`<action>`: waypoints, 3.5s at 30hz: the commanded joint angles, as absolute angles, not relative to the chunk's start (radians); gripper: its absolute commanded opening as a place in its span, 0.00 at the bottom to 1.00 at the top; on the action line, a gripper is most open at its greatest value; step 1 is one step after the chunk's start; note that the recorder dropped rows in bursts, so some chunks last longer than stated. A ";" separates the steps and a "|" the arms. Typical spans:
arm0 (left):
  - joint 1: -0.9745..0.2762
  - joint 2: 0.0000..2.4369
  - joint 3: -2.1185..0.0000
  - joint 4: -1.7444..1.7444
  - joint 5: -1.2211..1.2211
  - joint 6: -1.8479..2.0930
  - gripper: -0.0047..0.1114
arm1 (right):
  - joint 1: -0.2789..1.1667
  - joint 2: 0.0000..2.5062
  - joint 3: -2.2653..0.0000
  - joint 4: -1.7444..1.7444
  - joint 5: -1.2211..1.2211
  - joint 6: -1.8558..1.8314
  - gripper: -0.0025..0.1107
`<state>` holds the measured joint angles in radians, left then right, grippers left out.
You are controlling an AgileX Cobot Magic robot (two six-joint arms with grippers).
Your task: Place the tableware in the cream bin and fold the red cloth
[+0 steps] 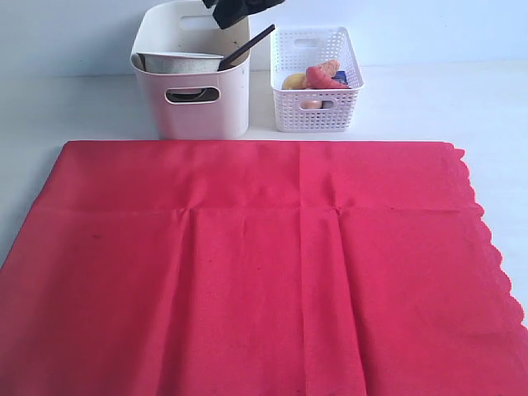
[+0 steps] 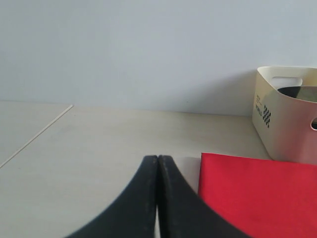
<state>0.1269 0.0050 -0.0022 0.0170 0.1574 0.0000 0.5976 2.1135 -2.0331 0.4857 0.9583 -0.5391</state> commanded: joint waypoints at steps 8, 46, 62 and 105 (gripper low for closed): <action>0.129 0.000 0.000 -0.030 0.153 -0.115 0.05 | 0.590 1.813 -1.534 0.467 0.544 -0.625 0.02; 0.129 1.005 -0.167 0.349 -0.413 -0.422 0.11 | 0.593 1.769 -0.968 0.497 -0.075 -0.602 0.02; 0.129 1.536 -0.289 0.450 -0.641 -0.310 0.61 | 0.593 1.769 -0.968 0.497 -0.075 -0.602 0.02; 0.129 1.913 -0.539 0.691 -0.390 -0.318 0.04 | 0.593 1.769 -0.970 0.494 -0.007 -0.602 0.02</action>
